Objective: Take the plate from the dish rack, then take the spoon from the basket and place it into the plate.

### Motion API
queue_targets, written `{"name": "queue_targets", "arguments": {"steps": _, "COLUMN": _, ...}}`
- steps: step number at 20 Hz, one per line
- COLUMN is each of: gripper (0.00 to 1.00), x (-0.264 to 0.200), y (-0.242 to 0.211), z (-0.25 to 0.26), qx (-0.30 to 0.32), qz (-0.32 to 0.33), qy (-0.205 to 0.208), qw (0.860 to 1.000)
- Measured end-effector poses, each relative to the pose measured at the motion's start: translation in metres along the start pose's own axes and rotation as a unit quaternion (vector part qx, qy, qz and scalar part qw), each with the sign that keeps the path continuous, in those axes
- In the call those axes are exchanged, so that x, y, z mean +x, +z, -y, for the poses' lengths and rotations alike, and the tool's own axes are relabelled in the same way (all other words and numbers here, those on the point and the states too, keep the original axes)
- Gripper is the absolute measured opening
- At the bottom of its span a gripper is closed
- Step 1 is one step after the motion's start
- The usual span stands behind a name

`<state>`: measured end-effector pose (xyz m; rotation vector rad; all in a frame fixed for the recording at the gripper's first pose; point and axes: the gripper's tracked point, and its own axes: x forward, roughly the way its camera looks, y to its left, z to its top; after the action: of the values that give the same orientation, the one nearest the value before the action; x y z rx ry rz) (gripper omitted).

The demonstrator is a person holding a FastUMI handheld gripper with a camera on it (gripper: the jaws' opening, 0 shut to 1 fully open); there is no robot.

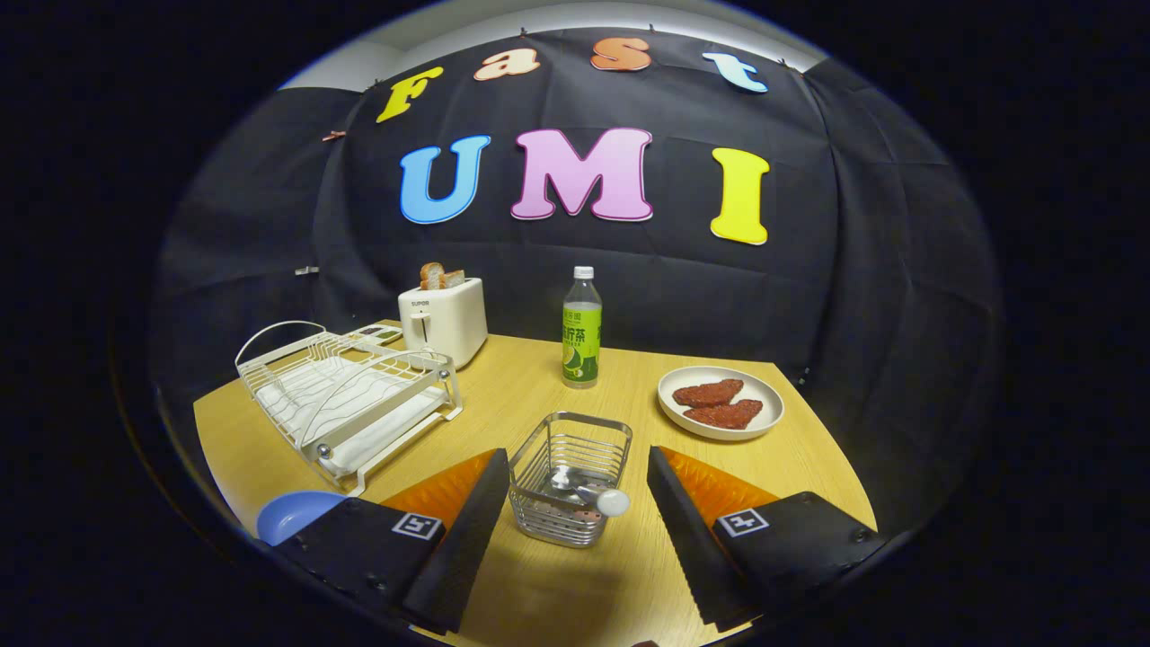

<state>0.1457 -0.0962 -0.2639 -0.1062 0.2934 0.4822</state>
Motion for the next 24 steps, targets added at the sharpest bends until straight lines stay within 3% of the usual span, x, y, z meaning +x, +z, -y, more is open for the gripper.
{"name": "queue_targets", "arguments": {"steps": 2, "gripper": 0.85, "x": 0.007, "y": -0.002, "z": 0.001, "qx": -0.022, "qz": 0.012, "qy": 0.003, "qw": 1.0}}
{"name": "queue_targets", "arguments": {"steps": 3, "gripper": 0.75, "x": 0.009, "y": -0.006, "z": -0.001, "qx": -0.023, "qz": 0.012, "qy": 0.005, "qw": 1.0}}
{"name": "queue_targets", "arguments": {"steps": 8, "gripper": 0.48, "x": 0.015, "y": -0.004, "z": -0.001, "qx": -0.01, "qz": 0.016, "qy": 0.0, "qw": 1.0}}
{"name": "queue_targets", "arguments": {"steps": 11, "gripper": 0.27, "x": 0.018, "y": -0.008, "z": -0.002, "qx": -0.002, "qz": 0.002, "qy": -0.001, "qw": 1.0}}
{"name": "queue_targets", "arguments": {"steps": 13, "gripper": 0.19, "x": 0.02, "y": -0.008, "z": -0.004, "qx": 0.013, "qz": -0.007, "qy": -0.001, "qw": 1.0}}
{"name": "queue_targets", "arguments": {"steps": 19, "gripper": 0.15, "x": 0.017, "y": 0.009, "z": -0.005, "qx": 0.025, "qz": -0.024, "qy": 0.006, "qw": 0.999}}
{"name": "queue_targets", "arguments": {"steps": 24, "gripper": 0.15, "x": -0.005, "y": 0.057, "z": 0.004, "qx": 0.018, "qz": -0.011, "qy": -0.004, "qw": 1.0}}
